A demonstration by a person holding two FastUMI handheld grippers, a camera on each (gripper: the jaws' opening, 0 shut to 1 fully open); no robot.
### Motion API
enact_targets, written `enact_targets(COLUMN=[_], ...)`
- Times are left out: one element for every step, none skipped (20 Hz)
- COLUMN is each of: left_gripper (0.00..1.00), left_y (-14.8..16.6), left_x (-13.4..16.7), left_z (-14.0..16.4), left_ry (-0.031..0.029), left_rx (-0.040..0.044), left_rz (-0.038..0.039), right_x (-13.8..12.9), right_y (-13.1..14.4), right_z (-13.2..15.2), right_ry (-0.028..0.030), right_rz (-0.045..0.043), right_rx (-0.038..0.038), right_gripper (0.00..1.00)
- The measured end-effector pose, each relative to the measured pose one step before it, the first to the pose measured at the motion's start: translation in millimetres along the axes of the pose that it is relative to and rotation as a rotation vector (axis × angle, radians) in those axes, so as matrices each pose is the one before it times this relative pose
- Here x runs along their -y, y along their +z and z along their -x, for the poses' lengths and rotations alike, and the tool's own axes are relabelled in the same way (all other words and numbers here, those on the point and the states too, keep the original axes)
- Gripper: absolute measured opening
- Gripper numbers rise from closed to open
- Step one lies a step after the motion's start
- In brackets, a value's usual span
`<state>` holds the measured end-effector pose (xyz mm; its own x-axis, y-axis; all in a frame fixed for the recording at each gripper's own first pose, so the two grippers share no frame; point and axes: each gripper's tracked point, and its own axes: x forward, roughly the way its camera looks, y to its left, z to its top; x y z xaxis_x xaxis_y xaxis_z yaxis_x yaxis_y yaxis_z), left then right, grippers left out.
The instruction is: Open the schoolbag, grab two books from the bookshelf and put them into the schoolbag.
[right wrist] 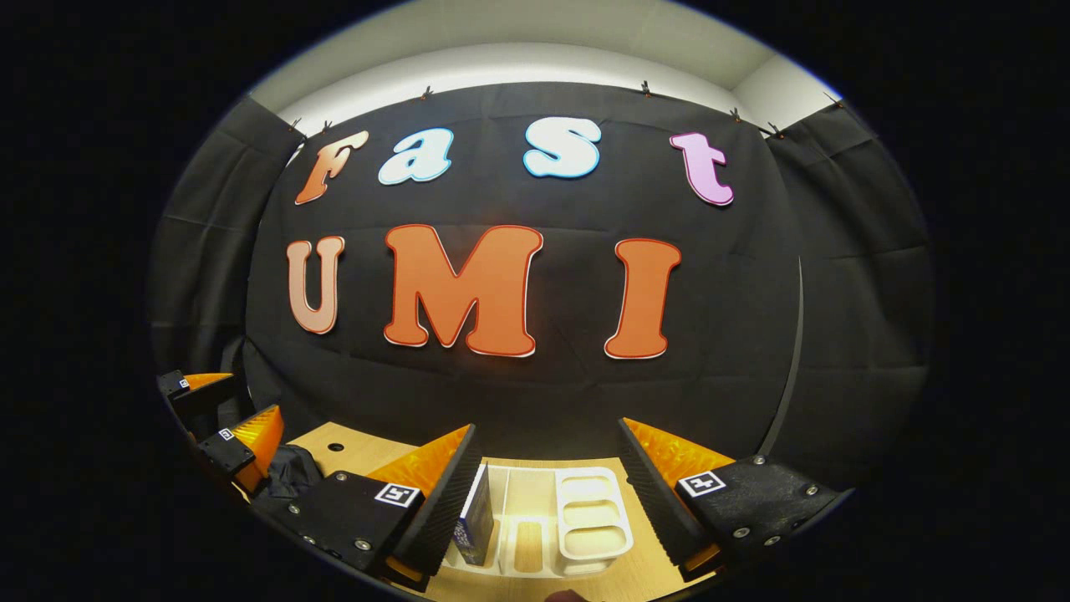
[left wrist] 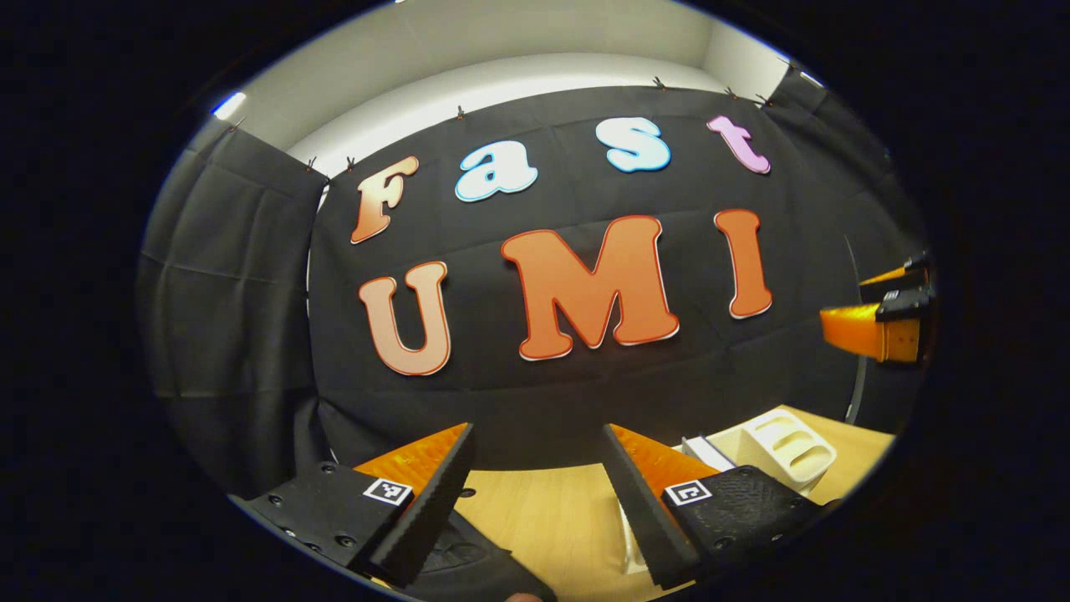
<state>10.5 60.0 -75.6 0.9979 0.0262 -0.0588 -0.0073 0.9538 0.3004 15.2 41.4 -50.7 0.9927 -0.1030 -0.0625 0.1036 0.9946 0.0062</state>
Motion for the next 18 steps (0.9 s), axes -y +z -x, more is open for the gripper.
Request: enact_targets(left_gripper=[0.94, 0.94, 0.94, 0.95, 0.97, 0.98, 0.99, 0.99, 0.98, 0.98, 0.98, 0.98, 0.98, 0.97, 0.97, 0.97, 0.97, 0.97], left_y=[-11.99, -13.51, -13.8, -20.14, -18.93, -18.07, -16.91, -16.59, -14.28, -18.23, -13.8, -16.36, -14.04, -13.84, -12.46, -13.04, -10.06, -12.1], left_x=[-4.88, -3.19, -3.99, -4.28, -4.25, -4.38, -0.62, 2.7, 2.69, 7.25, 7.99, 14.33, 14.0, 13.15, 9.91, 9.73, 9.36, 10.51], left_z=[0.9, 0.6, -0.21, 0.69, -0.72, -1.2, 0.07, 1.73, 1.01, 0.51, 1.06, 2.39, 2.48, 0.63, 0.85, 1.24, 0.28, -0.46], left_ry=[0.01705, 0.00737, 0.01367, 0.00872, 0.01703, 0.01434, 0.00665, 0.0053, 0.00481, 0.00102, -0.0057, -0.01117, -0.01909, -0.0182, -0.00884, -0.0211, -0.01517, -0.01602], left_rx=[-0.02529, -0.02585, -0.03469, -0.04868, -0.06313, -0.03083, -0.02699, -0.02866, -0.02375, -0.02151, -0.01356, -0.02102, -0.02269, -0.02975, -0.0221, -0.02717, -0.02064, -0.02311], left_rz=[-0.02664, -0.0329, -0.03758, -0.04339, -0.0485, -0.04144, -0.03648, -0.04083, -0.05429, -0.06337, -0.06619, -0.05929, -0.04746, -0.04177, -0.03293, -0.03107, -0.02723, -0.03154], right_x=[3.81, 3.25, 3.74, 2.94, 2.79, 2.58, 1.79, 2.46, 1.5, 1.73, 1.68, 1.6, 1.55, 0.85, 0.85, 1.98, 1.33, 1.52], right_y=[-2.88, -4.0, -4.53, -5.2, -5.2, -4.99, -5.39, -5.66, -5.61, -4.88, -4.98, -5.91, -5.45, -5.6, -4.08, -3.54, -2.8, -2.18], right_z=[-2.61, -2.41, -3.01, -3.75, -3.58, -4.48, -4.33, -3.48, -3.81, -3.87, -3.34, -3.16, -2.31, -1.9, -1.59, -0.97, -0.46, -0.59], right_ry=[-0.00248, 0.00187, -0.00102, 0.00335, 0.00132, 0.00233, 0.00397, 0.0024, 0.0067, 0.0035, 0.0025, 0.0031, 0.00043, 0.00229, -0.00133, -0.00061, -0.00218, -0.00182], right_rz=[0.00629, 0.00366, 0.00278, 0.00252, 0.00423, 0.00551, 0.00605, 0.00665, 0.0041, 0.00277, -0.00119, -0.00438, -0.00294, -0.00054, 0.00217, 0.00194, 0.00077, -0.0009], right_rx=[-0.00459, -0.00609, -0.00796, -0.00978, -0.00894, -0.00998, -0.00978, -0.00841, -0.00824, -0.00567, -0.00982, -0.00994, -0.01098, -0.01051, -0.00872, -0.00672, -0.00501, -0.00399], right_gripper=[0.96, 0.96, 0.96, 0.96, 0.96, 0.97, 0.97, 0.96, 0.96, 0.97, 0.96, 0.97, 0.97, 0.97, 0.97, 0.97, 0.97, 0.96])
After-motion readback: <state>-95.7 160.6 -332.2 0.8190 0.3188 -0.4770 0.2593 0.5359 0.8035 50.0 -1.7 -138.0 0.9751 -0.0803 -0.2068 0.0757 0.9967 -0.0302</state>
